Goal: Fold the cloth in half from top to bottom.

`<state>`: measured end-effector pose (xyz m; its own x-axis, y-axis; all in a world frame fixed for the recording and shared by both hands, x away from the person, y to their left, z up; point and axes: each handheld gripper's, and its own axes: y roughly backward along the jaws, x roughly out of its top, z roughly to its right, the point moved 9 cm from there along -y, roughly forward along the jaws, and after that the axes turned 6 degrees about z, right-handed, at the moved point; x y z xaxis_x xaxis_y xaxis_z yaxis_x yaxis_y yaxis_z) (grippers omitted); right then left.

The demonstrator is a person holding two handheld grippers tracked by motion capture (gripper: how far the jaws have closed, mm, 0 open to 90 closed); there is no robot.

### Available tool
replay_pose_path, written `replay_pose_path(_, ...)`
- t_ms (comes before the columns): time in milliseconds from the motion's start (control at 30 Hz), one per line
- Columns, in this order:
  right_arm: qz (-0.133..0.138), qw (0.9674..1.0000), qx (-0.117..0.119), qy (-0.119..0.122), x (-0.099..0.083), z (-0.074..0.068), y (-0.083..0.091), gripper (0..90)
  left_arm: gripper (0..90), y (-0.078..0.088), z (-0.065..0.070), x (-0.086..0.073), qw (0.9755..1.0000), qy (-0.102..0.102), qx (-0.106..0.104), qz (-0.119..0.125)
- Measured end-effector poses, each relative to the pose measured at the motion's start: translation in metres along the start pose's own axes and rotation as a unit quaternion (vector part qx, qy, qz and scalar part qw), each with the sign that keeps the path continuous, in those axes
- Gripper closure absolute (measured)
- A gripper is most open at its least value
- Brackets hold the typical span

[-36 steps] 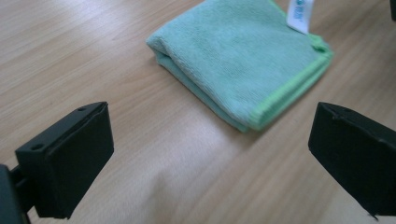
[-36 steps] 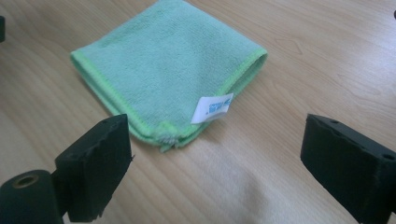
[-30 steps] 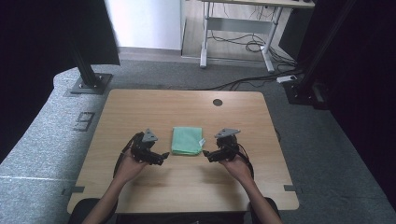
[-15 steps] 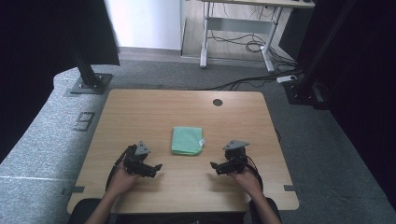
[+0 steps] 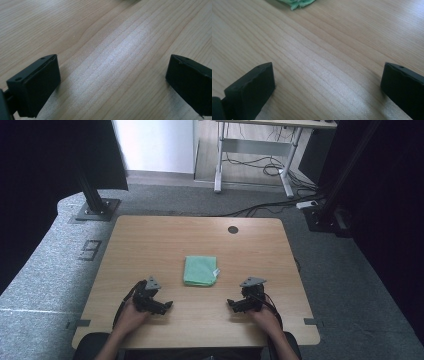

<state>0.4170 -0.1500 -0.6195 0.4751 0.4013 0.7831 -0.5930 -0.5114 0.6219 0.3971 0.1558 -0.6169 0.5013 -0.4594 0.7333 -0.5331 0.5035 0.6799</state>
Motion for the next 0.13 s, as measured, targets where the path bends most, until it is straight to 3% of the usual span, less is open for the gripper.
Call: replay_pose_path(133, 0.0, 1.0, -0.001, -0.001, -0.0001, 0.0, 0.0, 0.0, 0.0, -0.0001, 0.0001, 0.0, 1.0, 0.0, 0.0, 0.0)
